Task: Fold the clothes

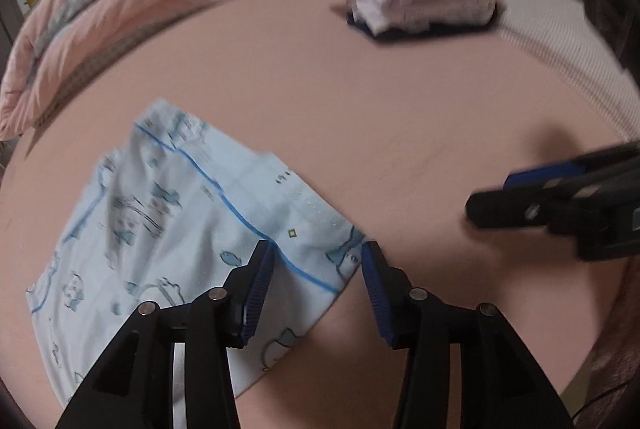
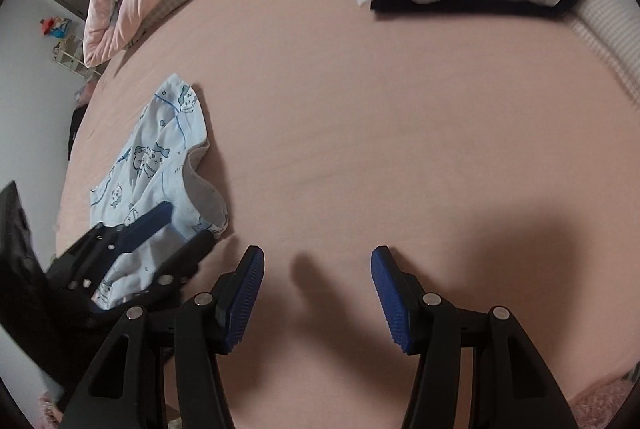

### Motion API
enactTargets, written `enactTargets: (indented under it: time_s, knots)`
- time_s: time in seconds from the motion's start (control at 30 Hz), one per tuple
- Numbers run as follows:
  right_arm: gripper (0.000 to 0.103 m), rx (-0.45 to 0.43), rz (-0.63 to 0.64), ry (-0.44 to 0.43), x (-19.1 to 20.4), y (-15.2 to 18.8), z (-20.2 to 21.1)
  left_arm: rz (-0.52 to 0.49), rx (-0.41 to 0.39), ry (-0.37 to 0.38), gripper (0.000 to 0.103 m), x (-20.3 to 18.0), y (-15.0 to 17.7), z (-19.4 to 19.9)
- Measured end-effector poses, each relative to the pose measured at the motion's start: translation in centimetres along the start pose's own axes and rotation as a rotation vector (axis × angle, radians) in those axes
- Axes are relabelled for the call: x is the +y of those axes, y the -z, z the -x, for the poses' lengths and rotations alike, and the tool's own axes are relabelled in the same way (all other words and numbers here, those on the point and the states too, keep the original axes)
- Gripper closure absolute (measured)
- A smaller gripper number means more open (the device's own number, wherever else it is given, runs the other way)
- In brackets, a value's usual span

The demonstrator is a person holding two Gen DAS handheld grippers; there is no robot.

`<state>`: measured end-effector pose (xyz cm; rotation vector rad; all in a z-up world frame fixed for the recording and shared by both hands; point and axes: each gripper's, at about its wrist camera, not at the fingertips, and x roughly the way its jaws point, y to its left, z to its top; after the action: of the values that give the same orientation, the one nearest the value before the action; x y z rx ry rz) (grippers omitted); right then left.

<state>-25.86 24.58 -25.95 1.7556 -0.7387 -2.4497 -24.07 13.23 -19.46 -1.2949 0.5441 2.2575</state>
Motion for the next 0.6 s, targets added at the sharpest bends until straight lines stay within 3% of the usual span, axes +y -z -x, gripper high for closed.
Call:
enactTargets:
  time_s: [0.1,0.13,0.3,0.6]
  knots:
    - [0.048,0.002,0.018,0.012,0.2,-0.2,-0.1,0.107,-0.010,0.040,0.081,1.1,0.3,-0.4]
    - [0.048,0.001,0.023,0.015,0.2,-0.2,-0.1,0.126,-0.015,0.038,0.093,1.4,0.3,-0.3]
    - [0.048,-0.007,0.013,0.002,0.4,-0.3,-0.1,0.189,-0.042,0.061,0.097,3.7,0.4,1.3]
    - [0.048,0.011,0.161,-0.008,5.7,-4.0,-0.2,0.278,-0.115,0.068,0.097,8.2,1.4,5.4]
